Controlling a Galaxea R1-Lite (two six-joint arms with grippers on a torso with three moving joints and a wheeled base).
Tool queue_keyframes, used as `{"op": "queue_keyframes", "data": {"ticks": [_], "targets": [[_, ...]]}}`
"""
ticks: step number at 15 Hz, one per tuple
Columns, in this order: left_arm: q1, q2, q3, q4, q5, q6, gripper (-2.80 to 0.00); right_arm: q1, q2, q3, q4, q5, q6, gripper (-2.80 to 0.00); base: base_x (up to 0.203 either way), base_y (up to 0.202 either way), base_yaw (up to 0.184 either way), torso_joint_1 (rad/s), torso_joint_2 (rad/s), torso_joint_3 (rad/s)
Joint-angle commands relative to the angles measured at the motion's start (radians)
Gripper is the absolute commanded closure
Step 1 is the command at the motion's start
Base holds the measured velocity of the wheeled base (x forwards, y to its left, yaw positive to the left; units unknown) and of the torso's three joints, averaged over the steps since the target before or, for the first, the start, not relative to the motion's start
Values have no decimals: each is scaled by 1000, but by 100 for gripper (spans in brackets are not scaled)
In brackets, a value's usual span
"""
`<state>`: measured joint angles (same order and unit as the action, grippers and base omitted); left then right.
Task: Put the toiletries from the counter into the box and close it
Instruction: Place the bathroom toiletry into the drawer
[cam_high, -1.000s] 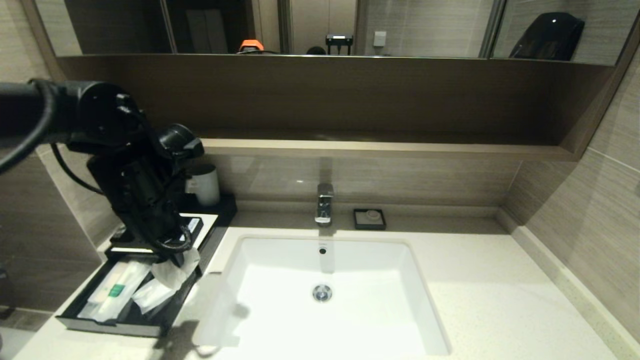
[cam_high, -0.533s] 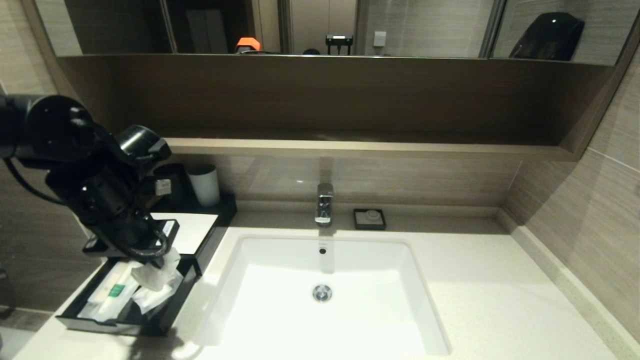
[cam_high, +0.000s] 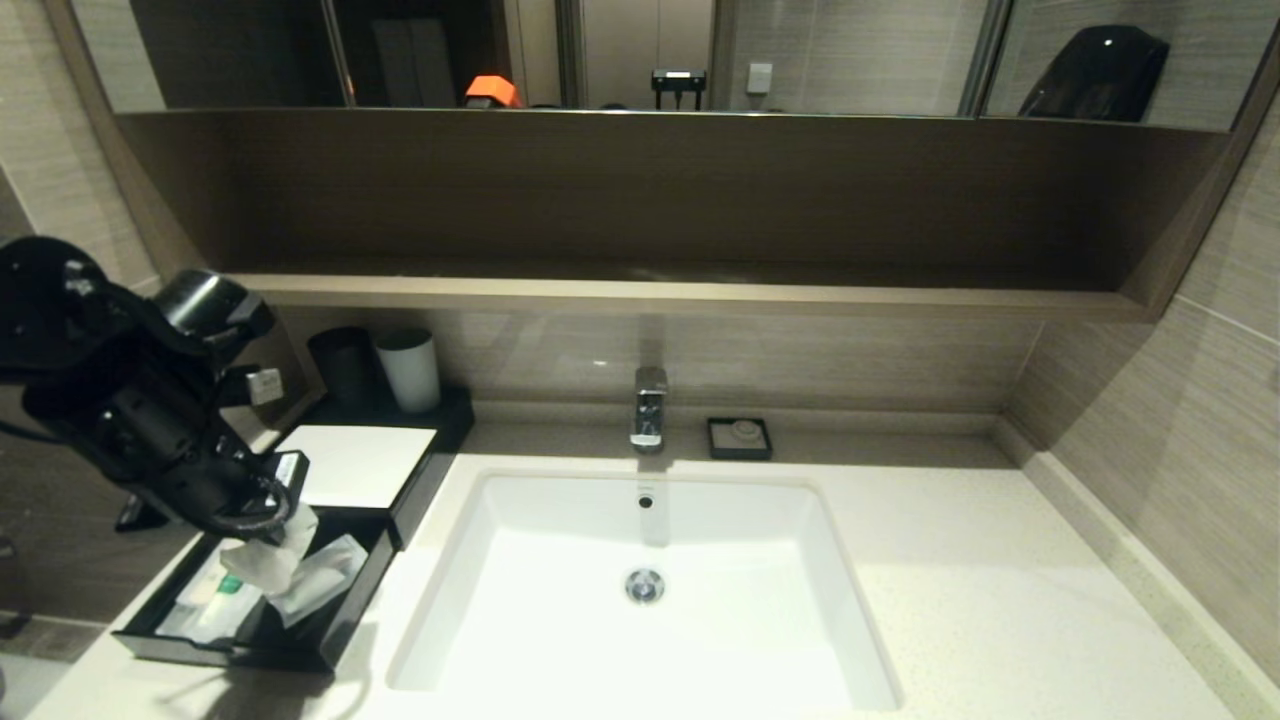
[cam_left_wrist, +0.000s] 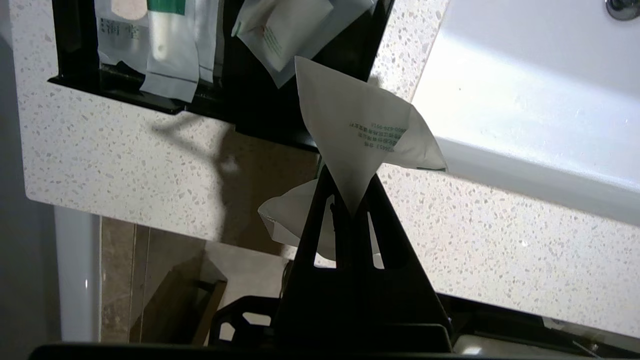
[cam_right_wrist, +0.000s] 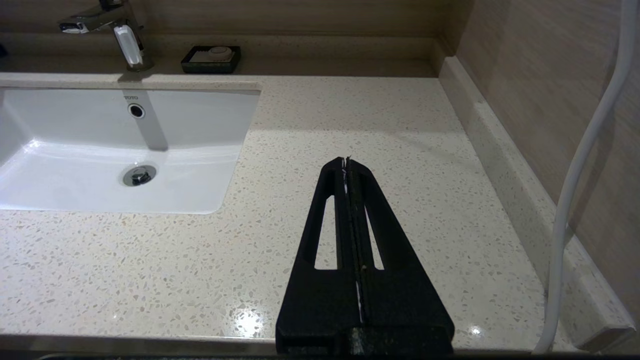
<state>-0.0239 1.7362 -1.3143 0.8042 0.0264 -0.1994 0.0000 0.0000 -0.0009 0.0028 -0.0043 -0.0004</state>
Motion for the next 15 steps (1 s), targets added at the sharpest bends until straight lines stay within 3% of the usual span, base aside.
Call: {"op": "queue_keyframes", "data": {"ticks": [1, 6, 15], "targets": [[32, 14, 50, -57, 0, -1, 0, 0, 0, -1, 0, 0, 0, 0, 0, 0, 0, 0, 0, 0], [72, 52, 117, -187, -3, 6, 0, 0, 0, -1, 0, 0, 0, 0, 0, 0, 0, 0, 0, 0], [108, 140, 118, -265, 2, 0, 0, 0, 0, -1, 0, 0, 0, 0, 0, 0, 0, 0, 0, 0]]}}
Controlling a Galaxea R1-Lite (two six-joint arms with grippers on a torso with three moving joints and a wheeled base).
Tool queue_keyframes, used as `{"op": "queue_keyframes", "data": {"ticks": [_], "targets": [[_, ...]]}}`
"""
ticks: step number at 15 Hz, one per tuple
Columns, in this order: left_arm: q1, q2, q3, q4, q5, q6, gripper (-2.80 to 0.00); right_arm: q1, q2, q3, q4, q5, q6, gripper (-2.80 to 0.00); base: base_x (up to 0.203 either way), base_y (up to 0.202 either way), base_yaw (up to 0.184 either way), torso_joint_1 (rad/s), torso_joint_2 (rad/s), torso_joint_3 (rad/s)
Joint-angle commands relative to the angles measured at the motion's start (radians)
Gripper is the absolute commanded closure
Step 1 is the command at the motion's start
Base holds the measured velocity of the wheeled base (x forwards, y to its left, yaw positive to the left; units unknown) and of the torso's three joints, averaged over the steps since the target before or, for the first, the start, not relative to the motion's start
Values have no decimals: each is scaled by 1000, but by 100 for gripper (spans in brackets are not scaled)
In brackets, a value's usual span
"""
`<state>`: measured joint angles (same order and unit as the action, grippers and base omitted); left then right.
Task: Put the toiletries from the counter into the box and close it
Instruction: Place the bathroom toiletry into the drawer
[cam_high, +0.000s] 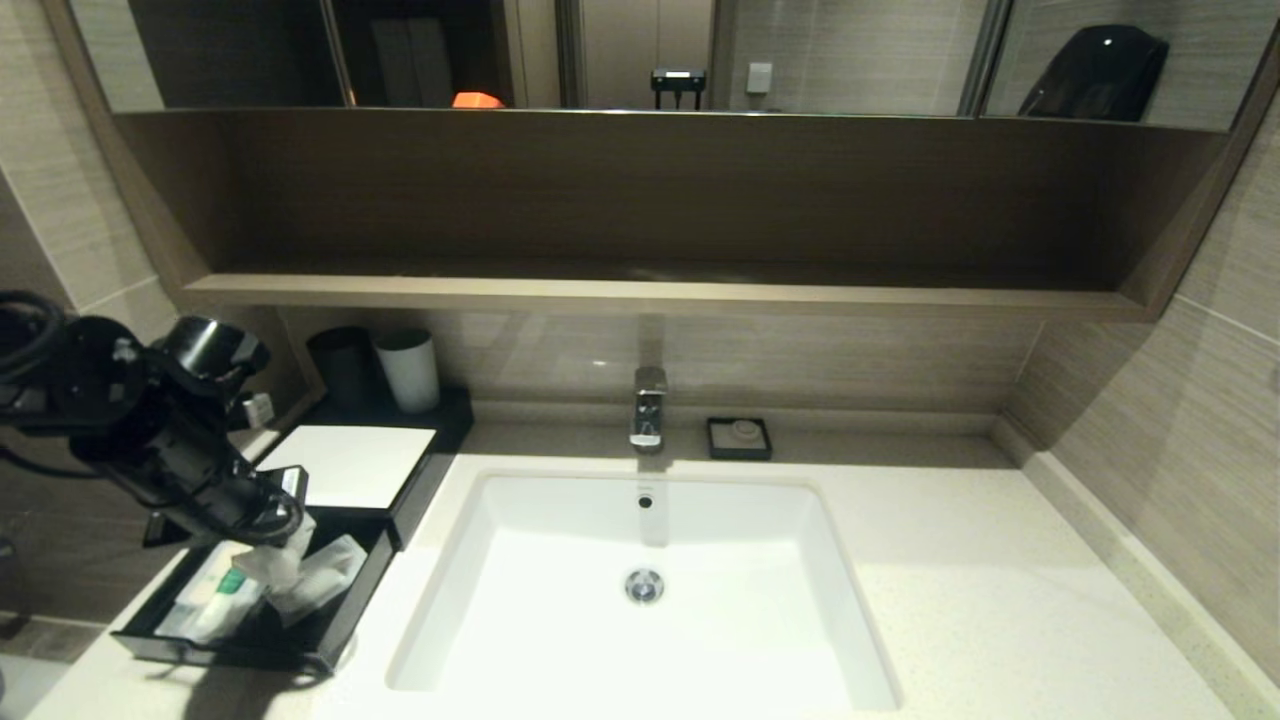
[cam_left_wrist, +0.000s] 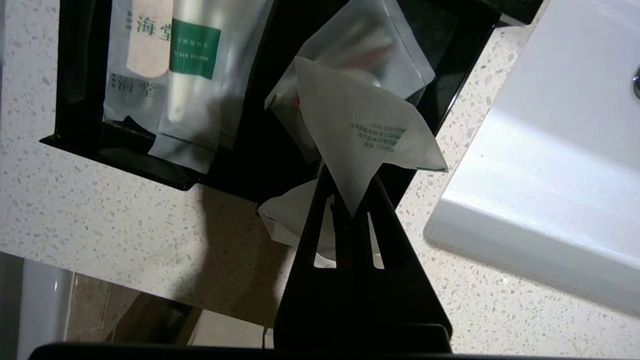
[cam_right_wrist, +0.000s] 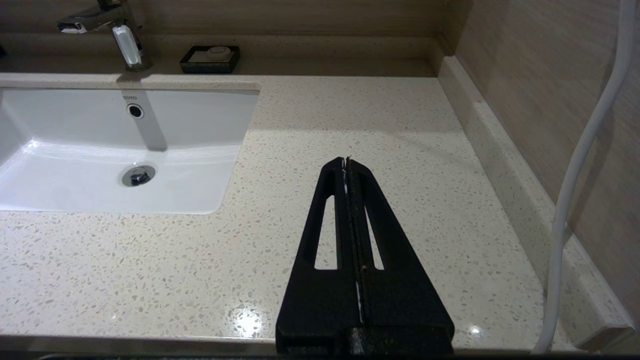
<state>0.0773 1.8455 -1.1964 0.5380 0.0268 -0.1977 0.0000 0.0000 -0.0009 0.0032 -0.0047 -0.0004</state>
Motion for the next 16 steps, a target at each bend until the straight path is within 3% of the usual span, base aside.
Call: {"op": "queue_keyframes", "data": {"ticks": [1, 16], "targets": [[11, 38, 0, 0, 2, -2, 0, 0, 0, -1, 0, 0, -1, 0, 0, 0, 0, 0, 0, 0], [15, 167, 1, -111, 4, -2, 0, 0, 0, 1, 0, 0, -1, 0, 0, 0, 0, 0, 0, 0]]}}
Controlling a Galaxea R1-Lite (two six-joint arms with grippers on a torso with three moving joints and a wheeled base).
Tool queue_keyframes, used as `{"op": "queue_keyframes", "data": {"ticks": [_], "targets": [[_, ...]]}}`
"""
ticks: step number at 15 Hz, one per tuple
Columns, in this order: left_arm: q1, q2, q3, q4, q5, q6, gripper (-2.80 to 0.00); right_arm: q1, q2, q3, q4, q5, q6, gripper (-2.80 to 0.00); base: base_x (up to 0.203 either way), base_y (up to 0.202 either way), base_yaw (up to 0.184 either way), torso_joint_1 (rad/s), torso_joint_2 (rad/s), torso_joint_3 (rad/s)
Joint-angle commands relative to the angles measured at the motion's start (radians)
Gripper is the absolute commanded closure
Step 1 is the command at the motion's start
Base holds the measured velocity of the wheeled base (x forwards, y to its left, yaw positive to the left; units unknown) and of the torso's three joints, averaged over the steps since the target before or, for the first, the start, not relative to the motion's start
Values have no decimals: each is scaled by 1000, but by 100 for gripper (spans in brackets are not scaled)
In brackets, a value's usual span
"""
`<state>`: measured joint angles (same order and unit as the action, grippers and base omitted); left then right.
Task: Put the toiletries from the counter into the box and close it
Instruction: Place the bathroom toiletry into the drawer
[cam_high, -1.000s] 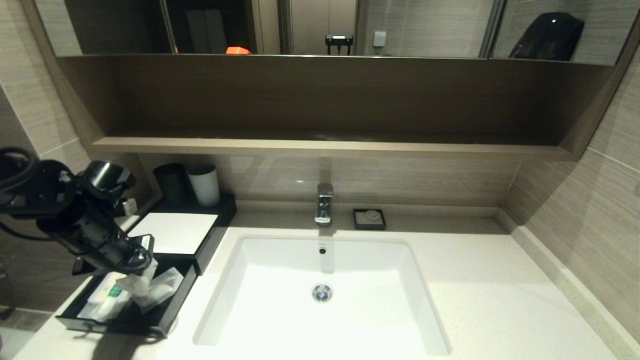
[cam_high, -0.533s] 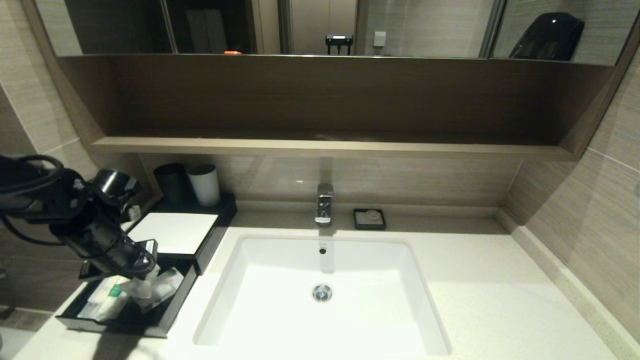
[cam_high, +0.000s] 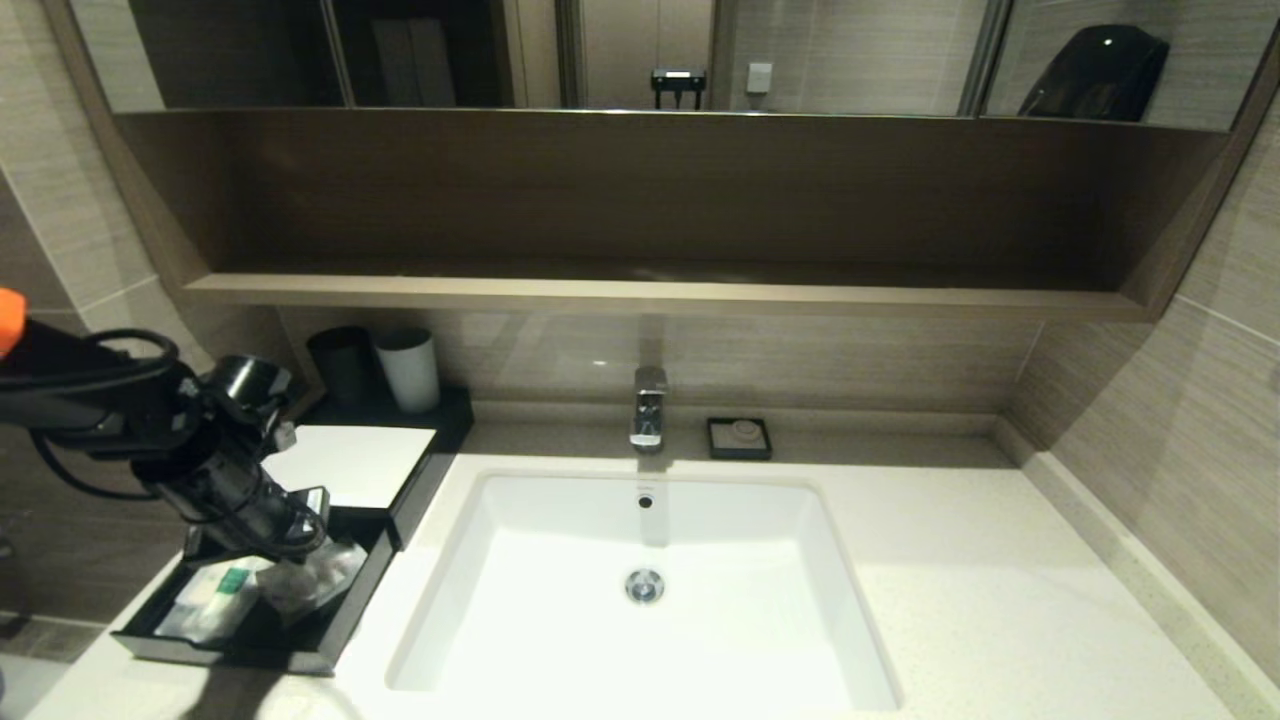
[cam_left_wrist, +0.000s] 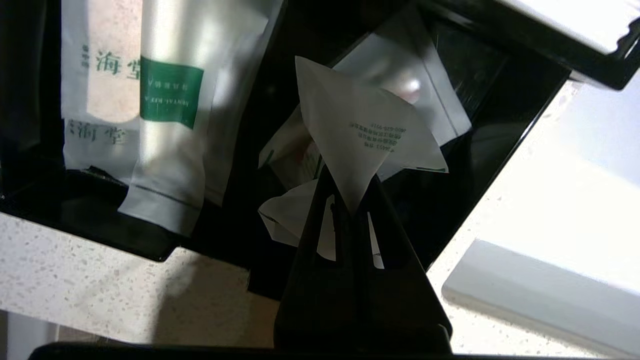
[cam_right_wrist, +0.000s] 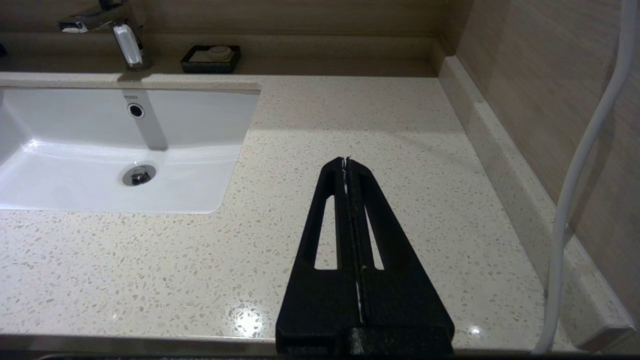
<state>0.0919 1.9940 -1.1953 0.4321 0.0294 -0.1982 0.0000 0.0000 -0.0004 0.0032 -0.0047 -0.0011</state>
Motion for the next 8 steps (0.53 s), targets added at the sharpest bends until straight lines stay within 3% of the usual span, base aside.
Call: {"op": "queue_keyframes", "data": {"ticks": [1, 8], "targets": [[2, 22, 1, -7, 1, -3, 0, 0, 0, -1, 0, 0, 0, 0, 0, 0, 0, 0, 0, 0], [5, 55, -15, -9, -2, -3, 0, 0, 0, 0, 0, 0, 0, 0, 0, 0, 0, 0, 0, 0]]}}
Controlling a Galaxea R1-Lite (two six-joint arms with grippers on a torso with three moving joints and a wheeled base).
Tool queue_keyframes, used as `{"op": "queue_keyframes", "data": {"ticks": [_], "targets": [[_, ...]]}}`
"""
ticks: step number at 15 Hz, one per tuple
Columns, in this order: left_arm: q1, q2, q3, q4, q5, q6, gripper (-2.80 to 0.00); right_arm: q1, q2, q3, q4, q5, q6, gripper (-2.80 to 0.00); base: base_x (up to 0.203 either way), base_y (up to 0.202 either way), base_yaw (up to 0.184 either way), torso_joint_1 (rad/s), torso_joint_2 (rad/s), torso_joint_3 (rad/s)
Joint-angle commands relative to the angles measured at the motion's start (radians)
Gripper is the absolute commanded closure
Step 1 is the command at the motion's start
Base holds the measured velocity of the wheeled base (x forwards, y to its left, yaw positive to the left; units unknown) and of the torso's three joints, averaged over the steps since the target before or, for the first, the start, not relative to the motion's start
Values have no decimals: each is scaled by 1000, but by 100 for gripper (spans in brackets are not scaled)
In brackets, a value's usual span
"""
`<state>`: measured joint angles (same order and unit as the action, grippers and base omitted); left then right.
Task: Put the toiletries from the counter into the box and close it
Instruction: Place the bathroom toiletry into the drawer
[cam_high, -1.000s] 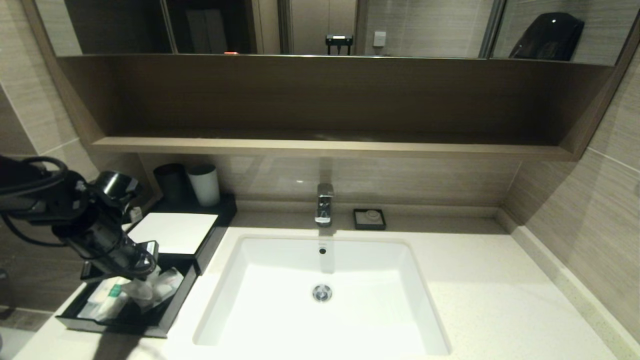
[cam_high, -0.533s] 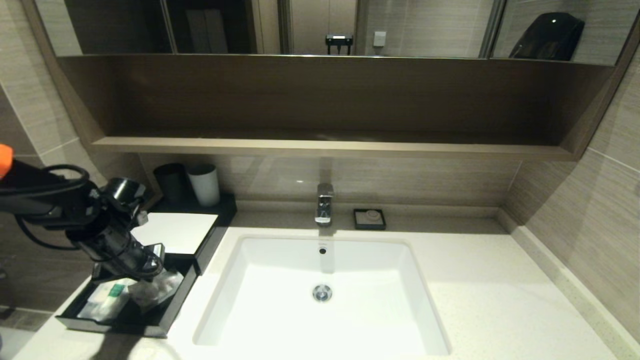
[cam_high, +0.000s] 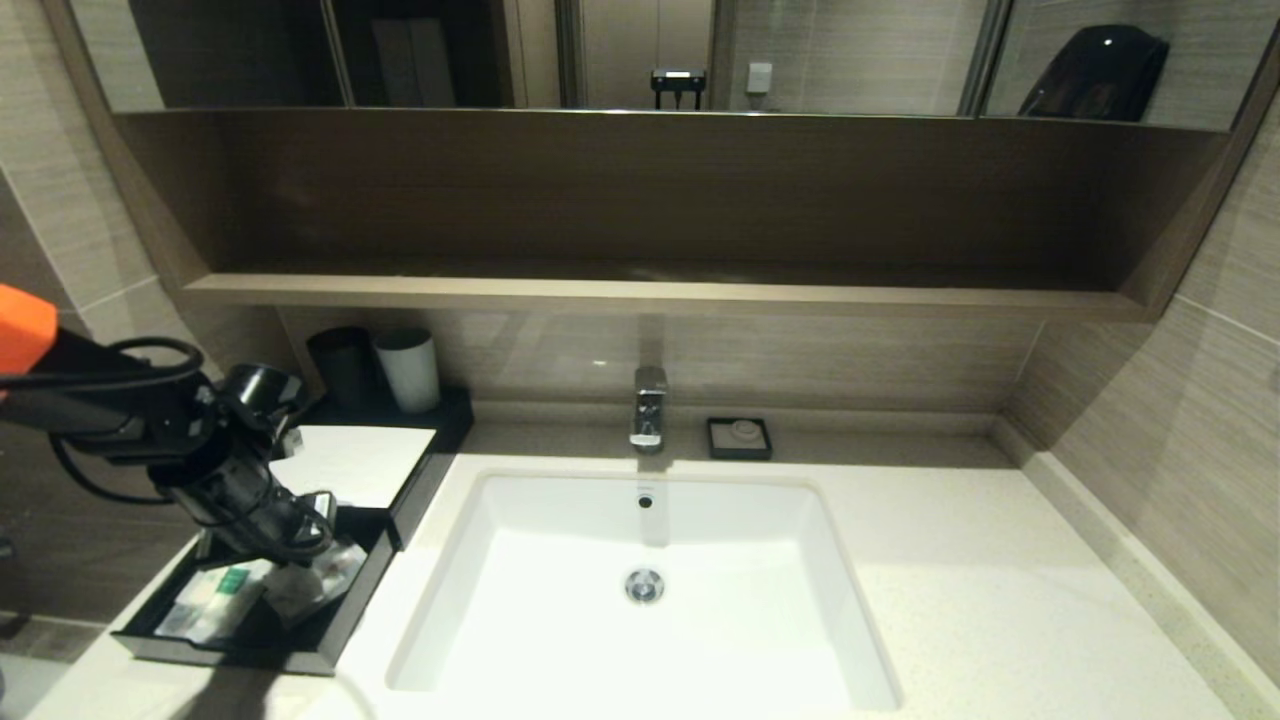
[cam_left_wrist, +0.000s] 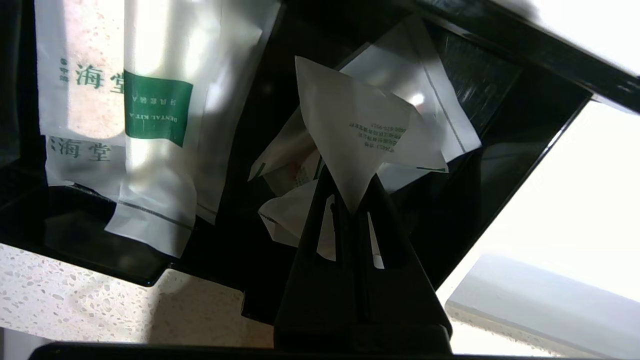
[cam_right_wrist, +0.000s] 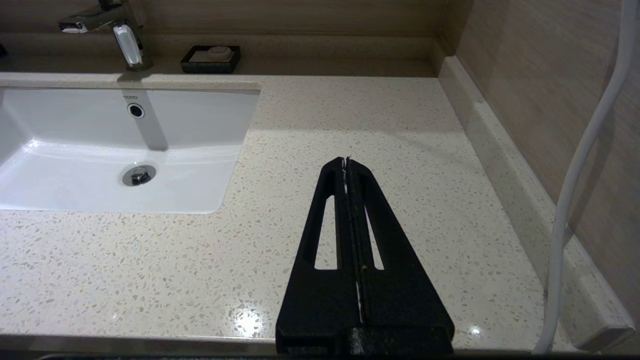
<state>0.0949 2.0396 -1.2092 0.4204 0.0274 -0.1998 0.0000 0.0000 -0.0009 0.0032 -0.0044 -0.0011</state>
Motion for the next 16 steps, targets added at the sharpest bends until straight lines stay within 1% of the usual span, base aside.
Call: {"op": "queue_keyframes", "data": {"ticks": [1, 5, 10, 11, 12, 16], "targets": [[2, 13, -2, 3, 0, -1, 0, 0, 0, 0, 0, 0, 0, 0, 0, 0, 0, 0, 0, 0], [5, 36, -1, -34, 3, -3, 0, 0, -1, 0, 0, 0, 0, 0, 0, 0, 0, 0, 0, 0], [5, 39, -1, -35, 3, -3, 0, 0, 0, 0, 0, 0, 0, 0, 0, 0, 0, 0, 0, 0], [5, 38, -1, -37, 3, -3, -104, 0, 0, 1, 0, 0, 0, 0, 0, 0, 0, 0, 0, 0], [5, 34, -1, -40, 3, -2, -280, 0, 0, 0, 0, 0, 0, 0, 0, 0, 0, 0, 0, 0], [6, 14, 3, -40, 3, -3, -280, 0, 0, 1, 0, 0, 1, 0, 0, 0, 0, 0, 0, 0]]}}
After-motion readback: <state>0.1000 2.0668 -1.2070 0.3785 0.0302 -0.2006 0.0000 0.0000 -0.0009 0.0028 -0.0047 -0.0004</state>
